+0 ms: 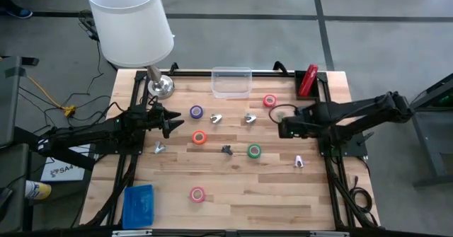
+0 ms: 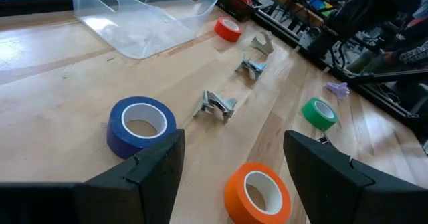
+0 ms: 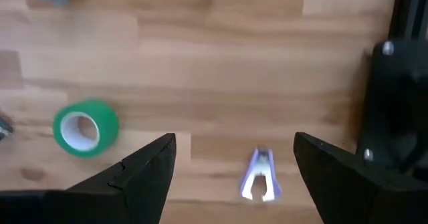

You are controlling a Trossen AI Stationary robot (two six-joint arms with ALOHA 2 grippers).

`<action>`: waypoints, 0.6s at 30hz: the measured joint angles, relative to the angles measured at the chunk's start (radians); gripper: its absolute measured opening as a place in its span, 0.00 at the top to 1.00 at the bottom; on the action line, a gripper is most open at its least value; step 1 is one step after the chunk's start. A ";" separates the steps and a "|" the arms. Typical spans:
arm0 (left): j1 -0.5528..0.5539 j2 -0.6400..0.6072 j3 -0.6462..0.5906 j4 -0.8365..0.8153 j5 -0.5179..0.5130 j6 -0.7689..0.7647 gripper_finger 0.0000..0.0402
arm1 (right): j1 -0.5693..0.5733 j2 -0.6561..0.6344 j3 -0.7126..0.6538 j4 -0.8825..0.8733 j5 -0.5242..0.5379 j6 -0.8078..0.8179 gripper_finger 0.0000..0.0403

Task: Pick and place Stapler, Stapler remover, tape
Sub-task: Put the purple staple remover into the blue bin

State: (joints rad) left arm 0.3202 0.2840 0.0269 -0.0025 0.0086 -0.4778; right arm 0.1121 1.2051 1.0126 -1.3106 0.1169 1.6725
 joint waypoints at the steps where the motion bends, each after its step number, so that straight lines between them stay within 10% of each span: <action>1: 0.000 0.000 0.000 0.000 0.000 0.000 0.38 | 0.014 0.004 0.000 -0.002 -0.013 0.019 0.27; 18: 0.000 0.000 0.000 0.000 0.001 0.000 0.38 | 0.210 0.158 0.000 0.005 -0.221 0.261 0.27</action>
State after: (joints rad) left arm 0.3202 0.2836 0.0271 -0.0025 0.0093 -0.4778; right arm 0.3220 1.3628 1.0122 -1.3057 -0.1042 1.9337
